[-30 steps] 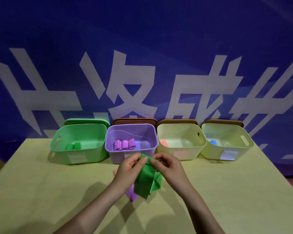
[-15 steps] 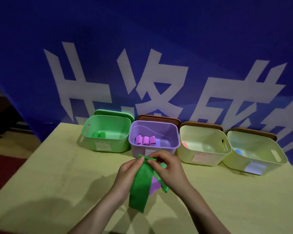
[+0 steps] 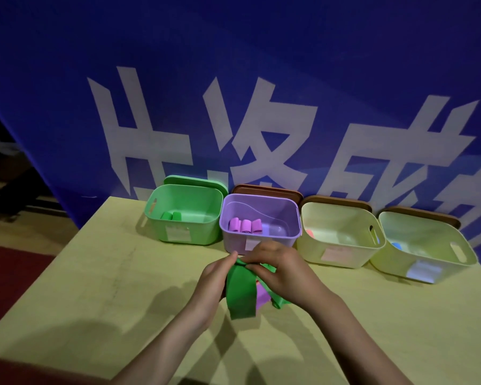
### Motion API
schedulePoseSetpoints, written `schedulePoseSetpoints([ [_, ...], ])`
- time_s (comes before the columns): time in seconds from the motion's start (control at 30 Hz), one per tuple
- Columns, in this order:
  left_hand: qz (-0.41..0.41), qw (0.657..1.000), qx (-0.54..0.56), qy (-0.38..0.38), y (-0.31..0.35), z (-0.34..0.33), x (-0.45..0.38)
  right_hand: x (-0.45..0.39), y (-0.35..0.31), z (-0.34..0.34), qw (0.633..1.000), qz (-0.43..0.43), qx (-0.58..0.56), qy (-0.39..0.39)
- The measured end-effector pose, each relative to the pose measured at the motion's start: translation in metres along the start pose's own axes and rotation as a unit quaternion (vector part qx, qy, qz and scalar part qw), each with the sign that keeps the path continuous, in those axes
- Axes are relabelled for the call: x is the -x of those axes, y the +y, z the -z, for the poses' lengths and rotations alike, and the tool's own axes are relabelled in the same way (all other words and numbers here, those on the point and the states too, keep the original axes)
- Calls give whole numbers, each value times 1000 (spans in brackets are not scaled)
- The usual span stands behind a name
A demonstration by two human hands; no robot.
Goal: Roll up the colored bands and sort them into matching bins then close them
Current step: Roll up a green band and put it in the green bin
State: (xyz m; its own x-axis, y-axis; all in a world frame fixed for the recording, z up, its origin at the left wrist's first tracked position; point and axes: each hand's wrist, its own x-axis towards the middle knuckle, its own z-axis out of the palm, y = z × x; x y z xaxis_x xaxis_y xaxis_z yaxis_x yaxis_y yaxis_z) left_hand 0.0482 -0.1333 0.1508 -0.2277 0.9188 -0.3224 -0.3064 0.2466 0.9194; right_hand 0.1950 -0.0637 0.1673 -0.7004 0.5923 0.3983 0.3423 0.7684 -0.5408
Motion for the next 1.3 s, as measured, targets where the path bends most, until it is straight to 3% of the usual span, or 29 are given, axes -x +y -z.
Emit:
schedulePoseSetpoints([
  [0.2, -28, 998, -34, 35, -4, 4, 6, 13, -11, -6, 994, -73, -81, -34],
  [0.33, -80, 993, -90, 12, -5, 3, 8, 22, -14, -14, 971, -147, -182, 47],
  [0.4, -114, 985, -129, -3, -5, -1, 13, 26, -16, -17, 943, -209, -245, 88],
  [0.53, -166, 968, -187, -5, -13, -9, 14, 31, -16, -19, 921, -278, -260, 81],
  [0.9, -93, 989, -114, 6, -23, -16, 24, 44, -13, -23, 915, -284, -253, 137],
  [1.3, -169, 973, -145, 56, -12, -11, 20, 26, -11, -29, 930, -230, -259, 126],
])
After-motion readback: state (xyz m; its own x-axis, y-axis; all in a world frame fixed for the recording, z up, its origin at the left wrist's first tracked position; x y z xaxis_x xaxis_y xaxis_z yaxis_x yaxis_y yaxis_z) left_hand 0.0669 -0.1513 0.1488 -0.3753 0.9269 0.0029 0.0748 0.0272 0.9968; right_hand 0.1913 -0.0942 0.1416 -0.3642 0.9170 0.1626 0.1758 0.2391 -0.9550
